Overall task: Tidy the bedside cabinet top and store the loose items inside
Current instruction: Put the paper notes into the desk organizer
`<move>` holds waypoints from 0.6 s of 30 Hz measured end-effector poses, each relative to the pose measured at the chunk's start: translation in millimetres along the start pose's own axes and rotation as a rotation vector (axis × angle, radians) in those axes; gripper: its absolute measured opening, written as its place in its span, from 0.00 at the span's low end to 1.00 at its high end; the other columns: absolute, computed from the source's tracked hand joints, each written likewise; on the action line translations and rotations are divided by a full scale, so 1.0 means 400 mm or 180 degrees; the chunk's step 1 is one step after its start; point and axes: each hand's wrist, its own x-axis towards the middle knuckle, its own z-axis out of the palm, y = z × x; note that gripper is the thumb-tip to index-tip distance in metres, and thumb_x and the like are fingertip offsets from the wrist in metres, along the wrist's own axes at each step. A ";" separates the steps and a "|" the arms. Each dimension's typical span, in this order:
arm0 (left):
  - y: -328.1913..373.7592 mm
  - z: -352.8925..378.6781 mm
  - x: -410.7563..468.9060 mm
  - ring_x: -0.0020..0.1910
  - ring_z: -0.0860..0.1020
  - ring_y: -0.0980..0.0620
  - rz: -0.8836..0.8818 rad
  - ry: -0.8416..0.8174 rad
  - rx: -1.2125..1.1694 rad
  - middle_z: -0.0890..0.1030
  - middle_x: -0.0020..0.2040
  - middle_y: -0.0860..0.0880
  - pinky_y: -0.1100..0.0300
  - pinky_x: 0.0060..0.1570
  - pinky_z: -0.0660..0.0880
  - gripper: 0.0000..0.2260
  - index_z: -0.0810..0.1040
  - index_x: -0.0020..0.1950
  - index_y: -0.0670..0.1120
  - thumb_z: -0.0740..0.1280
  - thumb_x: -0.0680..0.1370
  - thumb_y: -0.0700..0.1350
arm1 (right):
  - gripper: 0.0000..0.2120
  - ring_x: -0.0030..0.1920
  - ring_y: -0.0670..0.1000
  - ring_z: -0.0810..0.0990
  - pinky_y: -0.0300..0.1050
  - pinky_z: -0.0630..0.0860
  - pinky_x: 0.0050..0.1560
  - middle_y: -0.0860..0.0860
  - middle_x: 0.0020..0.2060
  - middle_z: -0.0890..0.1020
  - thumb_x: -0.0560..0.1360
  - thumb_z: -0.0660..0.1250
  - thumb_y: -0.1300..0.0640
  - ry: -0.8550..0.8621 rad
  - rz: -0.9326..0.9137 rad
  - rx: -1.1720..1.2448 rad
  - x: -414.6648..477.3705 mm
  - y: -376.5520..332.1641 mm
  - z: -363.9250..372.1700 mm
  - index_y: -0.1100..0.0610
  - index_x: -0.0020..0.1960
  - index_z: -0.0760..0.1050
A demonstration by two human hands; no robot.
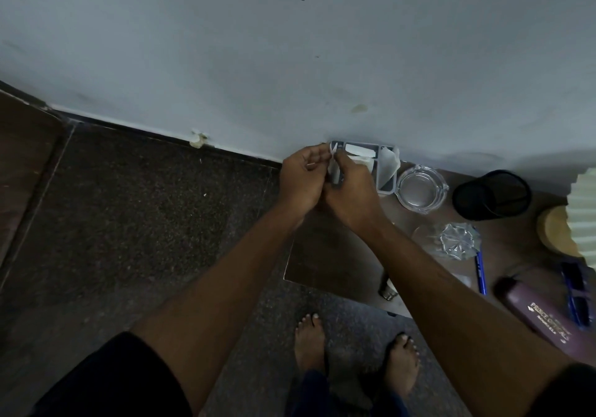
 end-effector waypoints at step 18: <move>-0.072 -0.063 -0.089 0.49 0.82 0.51 -0.0234 0.0348 -0.0152 0.83 0.48 0.47 0.55 0.52 0.81 0.14 0.80 0.61 0.40 0.65 0.78 0.30 | 0.12 0.51 0.44 0.81 0.51 0.81 0.54 0.48 0.52 0.84 0.75 0.71 0.64 0.0687 0.0302 0.0534 -0.110 0.043 -0.030 0.57 0.58 0.80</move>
